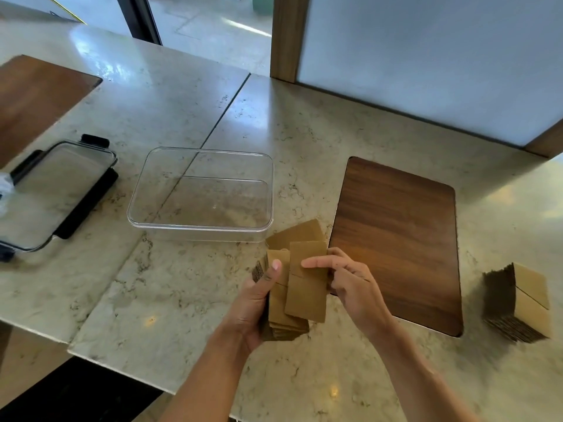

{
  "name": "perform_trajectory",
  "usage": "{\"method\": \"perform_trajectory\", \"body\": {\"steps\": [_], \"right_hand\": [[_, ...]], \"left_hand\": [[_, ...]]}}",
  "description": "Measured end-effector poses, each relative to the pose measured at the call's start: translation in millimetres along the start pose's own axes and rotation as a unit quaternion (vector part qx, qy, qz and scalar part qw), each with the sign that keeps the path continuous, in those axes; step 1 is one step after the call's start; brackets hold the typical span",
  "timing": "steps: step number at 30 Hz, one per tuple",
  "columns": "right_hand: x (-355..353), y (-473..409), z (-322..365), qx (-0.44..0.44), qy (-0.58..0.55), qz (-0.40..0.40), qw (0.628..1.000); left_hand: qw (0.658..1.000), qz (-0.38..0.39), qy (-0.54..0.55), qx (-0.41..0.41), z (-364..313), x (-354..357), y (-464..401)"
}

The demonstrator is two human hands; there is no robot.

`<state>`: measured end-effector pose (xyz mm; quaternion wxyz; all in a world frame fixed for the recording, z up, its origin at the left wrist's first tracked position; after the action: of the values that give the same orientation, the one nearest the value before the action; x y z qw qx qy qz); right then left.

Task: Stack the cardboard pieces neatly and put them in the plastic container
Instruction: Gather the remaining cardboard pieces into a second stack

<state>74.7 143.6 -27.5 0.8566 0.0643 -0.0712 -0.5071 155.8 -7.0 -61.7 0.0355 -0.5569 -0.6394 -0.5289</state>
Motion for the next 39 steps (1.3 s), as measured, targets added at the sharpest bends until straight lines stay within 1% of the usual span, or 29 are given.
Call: {"method": "perform_trajectory", "body": {"steps": [1,2,3,4,7,9,10,11,12,13,14,16,17,18,19,21,22,23,24,25,26,27,28,29,31,33,34,36,39], "right_hand": [[4,1,2,0.001,0.034,-0.007,0.999],[10,3,3,-0.016,0.11,-0.011,0.994],[20,6,2,-0.036,0.192,-0.002,0.981],[32,10,-1,-0.046,0.246,0.007,0.968],[63,18,-19,-0.009,0.248,0.043,0.968],[64,9,-26,0.001,0.181,0.058,0.982],[58,0,-24,0.001,0.13,0.036,0.991],[48,-12,-20,-0.015,0.137,-0.01,0.99],[35,-25,-16,-0.041,0.195,-0.062,0.978],[24,-39,-11,-0.058,0.3,-0.075,0.949],[17,-52,-11,-0.07,0.41,-0.038,0.909],[12,-71,-11,-0.071,0.564,0.1,0.817],[9,-77,-12,-0.067,0.604,0.141,0.782],[4,-80,-11,-0.052,0.625,0.156,0.763],[-3,-82,-10,-0.022,0.631,0.154,0.76],[-15,-84,-6,0.037,0.596,0.15,0.788],[-19,-81,-4,0.044,0.563,0.127,0.815],[-24,-76,-4,0.044,0.518,0.083,0.85],[-27,-68,-2,0.045,0.45,0.032,0.891],[-27,-57,-1,0.053,0.346,-0.018,0.937],[-23,-44,-2,0.071,0.213,-0.046,0.973],[-15,-32,-4,0.095,0.1,-0.036,0.99],[-2,-21,-6,0.11,0.022,-0.002,0.994],[9,-14,-7,0.115,-0.004,0.033,0.993],[22,-8,-12,0.108,0.047,0.06,0.991],[25,-8,-11,0.117,0.131,0.056,0.983],[26,-5,-10,0.12,0.144,0.058,0.981],[22,1,-5,0.115,0.069,0.039,0.99],[-1,14,-4,0.165,-0.049,-0.028,0.985]], "left_hand": [[1.0,-0.009,-0.002,0.006,0,1,-1],[1.0,-0.015,0.0,0.012,1,1,-1],[1.0,-0.02,0.007,0.017,3,1,-2],[0.999,-0.028,0.017,0.018,5,1,-4],[0.996,-0.026,0.082,-0.014,16,-10,-7],[0.994,-0.021,0.104,-0.015,17,-21,-6],[0.995,-0.018,0.1,-0.006,14,-26,-5],[0.995,-0.01,0.094,0.008,12,-29,-4],[0.995,-0.005,0.094,0.023,9,-31,-3],[0.994,-0.014,0.1,0.038,7,-34,-1],[0.992,-0.037,0.107,0.051,4,-36,0],[0.989,-0.081,0.11,0.065,0,-42,2],[0.987,-0.094,0.108,0.068,-2,-44,2],[0.987,-0.104,0.103,0.069,-4,-44,3],[0.987,-0.111,0.097,0.069,-6,-43,4],[0.986,-0.126,0.085,0.072,-7,-40,6],[0.985,-0.135,0.079,0.077,-8,-39,7],[0.983,-0.143,0.073,0.084,-8,-37,7],[0.982,-0.151,0.064,0.093,-9,-35,7],[0.981,-0.156,0.053,0.098,-8,-32,6],[0.982,-0.158,0.037,0.101,-8,-28,5],[0.982,-0.156,0.021,0.102,-7,-23,3],[0.983,-0.149,0.01,0.103,-7,-18,1],[0.986,-0.133,0.0,0.106,-5,-11,-2],[0.989,-0.101,-0.012,0.109,-2,1,-7],[0.989,-0.104,-0.014,0.108,1,9,-10],[0.987,-0.109,-0.012,0.113,3,11,-12],[0.985,-0.115,-0.011,0.13,4,19,-18],[0.978,-0.115,-0.027,0.171,1,42,-33]]}}
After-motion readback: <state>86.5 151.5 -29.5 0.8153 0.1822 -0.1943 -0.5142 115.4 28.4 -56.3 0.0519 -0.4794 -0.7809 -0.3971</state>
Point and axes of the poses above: each hand's wrist, its own y-axis away from the middle knuckle, its own x-axis out of the palm, z = x × y, the point moved 3 cm from there along -y, towards the middle knuckle, and after that the axes turned 6 degrees about -x, right-handed, at the moved point
